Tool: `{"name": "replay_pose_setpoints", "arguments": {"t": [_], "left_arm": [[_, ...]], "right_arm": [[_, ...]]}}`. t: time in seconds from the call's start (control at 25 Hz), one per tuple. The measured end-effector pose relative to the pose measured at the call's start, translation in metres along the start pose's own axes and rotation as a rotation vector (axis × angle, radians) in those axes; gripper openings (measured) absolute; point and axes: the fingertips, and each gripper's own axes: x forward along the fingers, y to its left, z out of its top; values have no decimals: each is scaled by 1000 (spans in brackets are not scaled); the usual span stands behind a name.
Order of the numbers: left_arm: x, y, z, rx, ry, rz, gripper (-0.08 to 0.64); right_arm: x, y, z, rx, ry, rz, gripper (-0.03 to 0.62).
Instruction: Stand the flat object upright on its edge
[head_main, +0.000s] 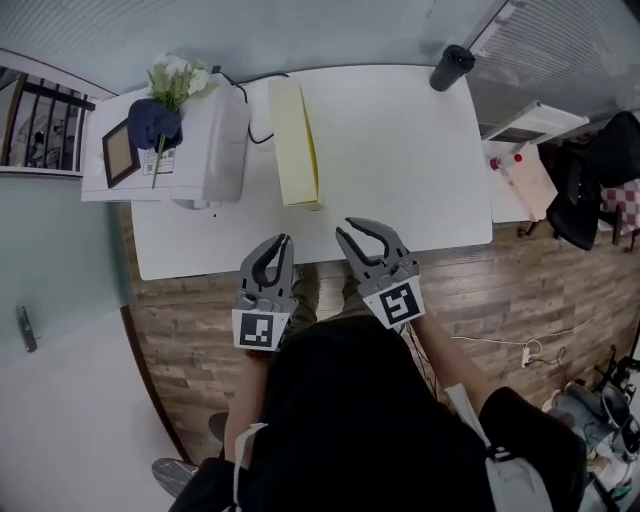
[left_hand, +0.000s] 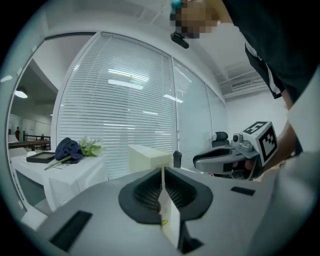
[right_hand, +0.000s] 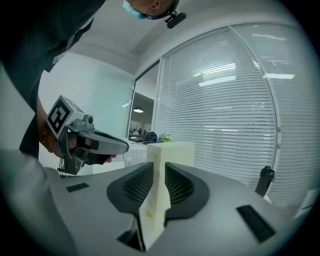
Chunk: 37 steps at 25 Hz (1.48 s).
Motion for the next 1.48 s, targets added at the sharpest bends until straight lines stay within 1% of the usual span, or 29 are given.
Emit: {"name": "replay_pose_setpoints", "arguments": {"t": [0.08, 0.2, 0.24, 0.32, 0.36, 0.44, 0.48, 0.52, 0.6, 0.72, 0.88, 1.04, 1.2, 1.48], "left_arm": [[-7, -9, 1, 19, -29, -29, 15], [-20, -10, 2, 48, -57, -70, 9], [-27, -7, 4, 65, -70, -78, 8], [-42, -1, 10, 126, -103, -95, 8], [-51, 2, 12, 149, -115, -102, 8], [-72, 7, 11, 148, -123, -117, 8], [-83, 9, 7, 160, -120, -131, 6], [-94, 12, 3, 161, -117, -141, 6], [-113, 19, -3, 138, -132, -143, 6], [-138, 24, -10, 109, -146, -151, 6], [-161, 27, -14, 94, -165, -165, 6], [-174, 23, -16, 108, -178, -182, 6], [-186, 18, -21, 78, -178, -189, 6], [-203, 9, -22, 87, -191, -199, 6]], "right_arm": [[-12, 2, 7, -36, -16, -38, 46], [-26, 9, 12, -39, -3, -129, 31], [-28, 13, 14, -39, 8, -158, 28], [-31, 27, 20, -43, 25, -204, 22], [-32, 36, 25, -53, 32, -218, 20], [-33, 60, 34, -90, 47, -232, 14], [-32, 73, 37, -104, 56, -238, 12], [-32, 85, 38, -111, 63, -246, 11], [-32, 105, 41, -115, 59, -268, 9], [-43, 125, 42, -82, 50, -325, 9], [-62, 138, 40, -26, 58, -397, 9], [-76, 143, 36, -26, 71, -440, 9], [-83, 147, 32, -56, 74, -452, 8], [-95, 160, 32, -67, 82, -457, 8]]}}
